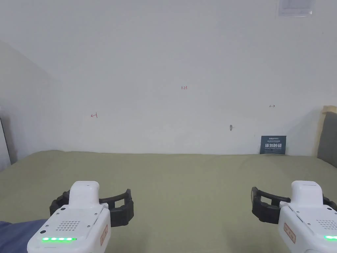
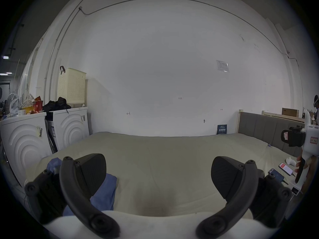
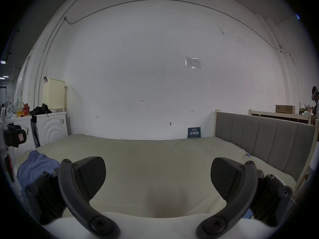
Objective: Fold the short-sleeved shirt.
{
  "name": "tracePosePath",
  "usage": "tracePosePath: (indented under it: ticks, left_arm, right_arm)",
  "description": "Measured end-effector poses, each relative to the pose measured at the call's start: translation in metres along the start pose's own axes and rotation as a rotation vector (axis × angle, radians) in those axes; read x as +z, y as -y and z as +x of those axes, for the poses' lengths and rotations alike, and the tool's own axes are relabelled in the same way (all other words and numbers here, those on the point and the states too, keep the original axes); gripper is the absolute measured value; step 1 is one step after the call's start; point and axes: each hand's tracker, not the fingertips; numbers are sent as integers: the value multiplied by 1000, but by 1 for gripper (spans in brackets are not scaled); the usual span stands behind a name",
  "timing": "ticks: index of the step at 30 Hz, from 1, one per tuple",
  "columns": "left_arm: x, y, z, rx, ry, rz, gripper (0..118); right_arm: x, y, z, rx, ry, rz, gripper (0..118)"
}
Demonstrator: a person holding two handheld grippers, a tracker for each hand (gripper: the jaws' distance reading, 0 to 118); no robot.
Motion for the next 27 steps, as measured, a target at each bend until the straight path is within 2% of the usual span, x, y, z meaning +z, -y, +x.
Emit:
tracePosePath:
  ticks: [17,27]
  left_arm:
    - [2,-2,-1,13,0,2,118]
    - [2,-5,-4,71,16,-2,118]
  right_arm:
    - [2,-1,-1,1,-21,0,118]
    - [2,-2,-2,-10,-23,0,118]
